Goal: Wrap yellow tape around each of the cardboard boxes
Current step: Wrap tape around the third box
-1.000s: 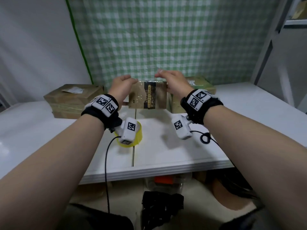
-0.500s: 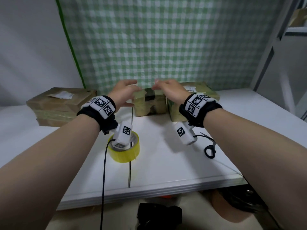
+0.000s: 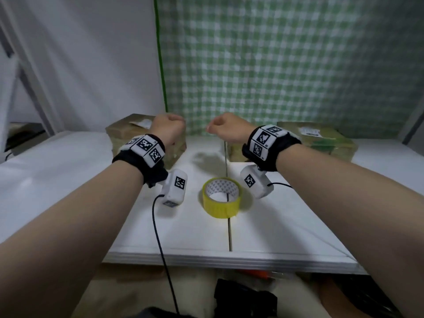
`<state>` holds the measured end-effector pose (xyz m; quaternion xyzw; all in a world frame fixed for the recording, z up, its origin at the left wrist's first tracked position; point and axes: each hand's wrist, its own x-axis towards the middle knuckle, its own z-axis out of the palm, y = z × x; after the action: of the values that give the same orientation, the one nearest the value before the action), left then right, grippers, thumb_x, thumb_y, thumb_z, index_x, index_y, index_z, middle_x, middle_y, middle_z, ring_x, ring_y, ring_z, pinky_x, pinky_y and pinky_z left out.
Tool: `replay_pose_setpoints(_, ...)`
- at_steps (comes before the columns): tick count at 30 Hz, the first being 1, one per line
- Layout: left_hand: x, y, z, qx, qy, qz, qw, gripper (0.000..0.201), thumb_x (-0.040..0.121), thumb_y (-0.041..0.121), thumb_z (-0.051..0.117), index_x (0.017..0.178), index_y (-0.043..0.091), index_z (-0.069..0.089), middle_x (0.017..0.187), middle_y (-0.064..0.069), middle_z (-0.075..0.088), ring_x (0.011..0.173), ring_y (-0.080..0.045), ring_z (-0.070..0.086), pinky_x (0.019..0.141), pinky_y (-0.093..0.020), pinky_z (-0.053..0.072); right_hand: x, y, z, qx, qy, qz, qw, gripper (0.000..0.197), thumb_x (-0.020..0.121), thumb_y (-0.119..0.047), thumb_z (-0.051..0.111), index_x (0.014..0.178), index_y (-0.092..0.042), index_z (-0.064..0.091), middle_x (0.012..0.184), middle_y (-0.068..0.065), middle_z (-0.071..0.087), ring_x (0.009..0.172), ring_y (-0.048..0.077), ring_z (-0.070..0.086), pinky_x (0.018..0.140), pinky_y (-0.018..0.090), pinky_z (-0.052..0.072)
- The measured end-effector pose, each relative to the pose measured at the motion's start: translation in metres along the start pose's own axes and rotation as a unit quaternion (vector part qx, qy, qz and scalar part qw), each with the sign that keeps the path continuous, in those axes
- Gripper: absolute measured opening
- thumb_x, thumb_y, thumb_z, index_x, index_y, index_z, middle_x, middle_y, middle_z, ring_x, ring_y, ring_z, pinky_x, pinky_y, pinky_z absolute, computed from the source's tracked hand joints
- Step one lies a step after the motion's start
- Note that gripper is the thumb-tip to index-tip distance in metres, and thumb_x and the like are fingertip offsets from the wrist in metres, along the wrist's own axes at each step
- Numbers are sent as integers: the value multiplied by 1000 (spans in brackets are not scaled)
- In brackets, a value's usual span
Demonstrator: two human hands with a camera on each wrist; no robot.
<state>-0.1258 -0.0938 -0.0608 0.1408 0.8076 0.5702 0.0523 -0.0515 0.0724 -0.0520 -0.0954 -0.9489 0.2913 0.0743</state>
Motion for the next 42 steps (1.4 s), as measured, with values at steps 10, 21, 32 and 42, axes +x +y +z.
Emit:
replay_pose_setpoints(10,5,-43,-56,-140,10,-150,979,5,96,16,55,98,20,56,93,-1,51,73,-16,46,59,-27,38,44,-69,61,-66,-97,-74,990,52,104,-29,53,154,-20,43,160,-1,40,146,18,38,104,19,27)
replay_pose_setpoints(21,5,-58,-57,-207,6,-188,960,28,95,29,66,117,16,55,102,1,51,109,-26,57,78,-36,58,45,-62,58,-137,-30,-56,989,28,99,-36,59,123,-26,69,128,-6,65,115,17,61,96,31,49)
replay_pose_setpoints(32,-2,-42,-13,-122,-58,-135,982,55,100,13,62,151,20,42,90,4,56,76,-12,52,64,-32,45,18,-15,48,49,-18,8,999,18,98,-26,63,100,-19,79,98,6,77,78,13,66,68,25,52)
replay_pose_setpoints(42,5,-48,-1,-126,-57,-169,976,9,102,22,58,96,17,62,90,0,60,88,-22,59,69,-33,51,30,21,27,210,95,174,957,48,84,-42,57,126,-21,52,113,3,65,85,26,65,80,45,62)
